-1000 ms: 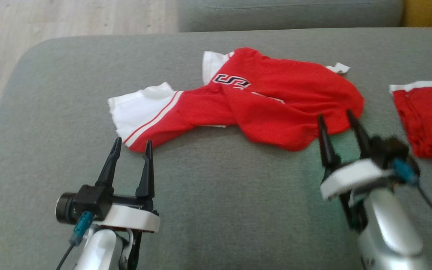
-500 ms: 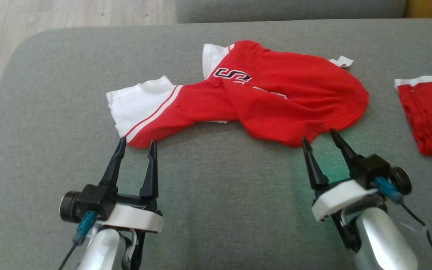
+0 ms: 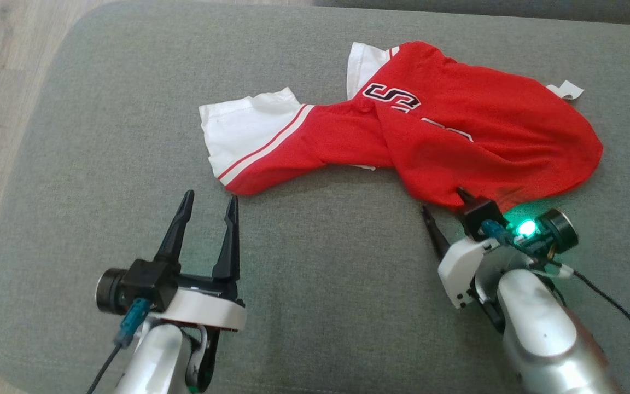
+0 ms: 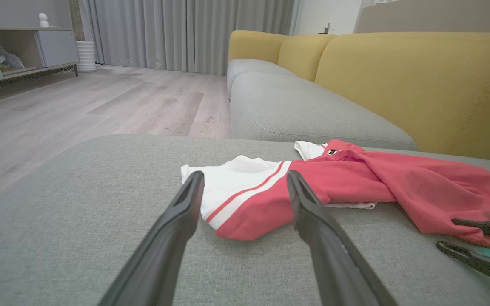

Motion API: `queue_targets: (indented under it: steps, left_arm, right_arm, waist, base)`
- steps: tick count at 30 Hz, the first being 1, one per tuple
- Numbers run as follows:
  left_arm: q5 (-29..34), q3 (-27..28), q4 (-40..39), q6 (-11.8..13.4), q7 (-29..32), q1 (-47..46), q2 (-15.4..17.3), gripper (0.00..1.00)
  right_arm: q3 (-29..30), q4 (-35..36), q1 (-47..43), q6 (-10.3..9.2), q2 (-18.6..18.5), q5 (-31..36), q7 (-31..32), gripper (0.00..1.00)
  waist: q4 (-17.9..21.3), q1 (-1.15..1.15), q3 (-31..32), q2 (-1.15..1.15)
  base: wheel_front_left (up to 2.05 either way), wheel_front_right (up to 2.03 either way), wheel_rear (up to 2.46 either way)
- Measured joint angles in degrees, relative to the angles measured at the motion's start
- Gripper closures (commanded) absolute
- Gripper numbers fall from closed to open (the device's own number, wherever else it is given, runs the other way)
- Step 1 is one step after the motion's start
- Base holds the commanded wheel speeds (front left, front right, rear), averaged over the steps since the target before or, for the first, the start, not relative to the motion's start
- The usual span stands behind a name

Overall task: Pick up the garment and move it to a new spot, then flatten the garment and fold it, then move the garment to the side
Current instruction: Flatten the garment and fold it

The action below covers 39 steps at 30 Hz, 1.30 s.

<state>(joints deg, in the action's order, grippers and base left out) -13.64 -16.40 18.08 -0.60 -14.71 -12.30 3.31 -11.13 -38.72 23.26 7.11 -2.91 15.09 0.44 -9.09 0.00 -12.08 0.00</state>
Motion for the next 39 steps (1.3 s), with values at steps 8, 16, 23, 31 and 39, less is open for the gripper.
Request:
queue_targets:
  steps: [8, 16, 23, 31, 39]
  left_arm:
    - [0.01, 0.73, 0.11, 0.01, 0.0, -0.28, 0.02, 0.0]
    - [0.02, 1.66, 0.19, 0.02, 0.0, 0.07, 0.27, 0.0]
    - [0.01, 2.04, 0.2, 0.07, 0.0, 2.76, 0.33, 0.0]
    - [0.01, 2.43, 0.26, 0.08, 0.01, 3.45, 0.33, 0.0]
    - [0.01, 2.94, 0.29, 0.18, 0.0, 4.44, 0.35, 0.0]
  right_arm:
    - [-0.73, -4.83, 2.24, 0.0, 0.13, -0.11, -2.49, 1.0]
    - [1.35, -3.83, -0.91, 0.0, 0.01, -4.04, -5.0, 1.0]
    - [1.91, 2.07, -8.03, 0.0, -0.83, -5.02, -3.56, 1.0]
    - [0.11, 14.49, -17.6, 0.0, -8.24, -10.35, 5.55, 1.0]
    - [2.01, 24.91, -24.48, 0.0, -11.13, -16.34, 10.87, 0.0]
  waist:
    - [1.5, 0.0, 0.71, 0.0]
    - [4.86, 0.0, 3.8, 0.0]
    - [8.11, -0.01, 7.1, 0.0]
    - [11.53, -0.01, 10.84, 0.0]
    - [13.19, -0.01, 11.96, 0.0]
  base:
    - [0.0, 0.0, 0.0]
    - [0.0, 0.0, 0.0]
    - [0.0, 0.0, 0.0]
    - [0.0, 0.0, 0.0]
    - [0.0, 0.0, 0.0]
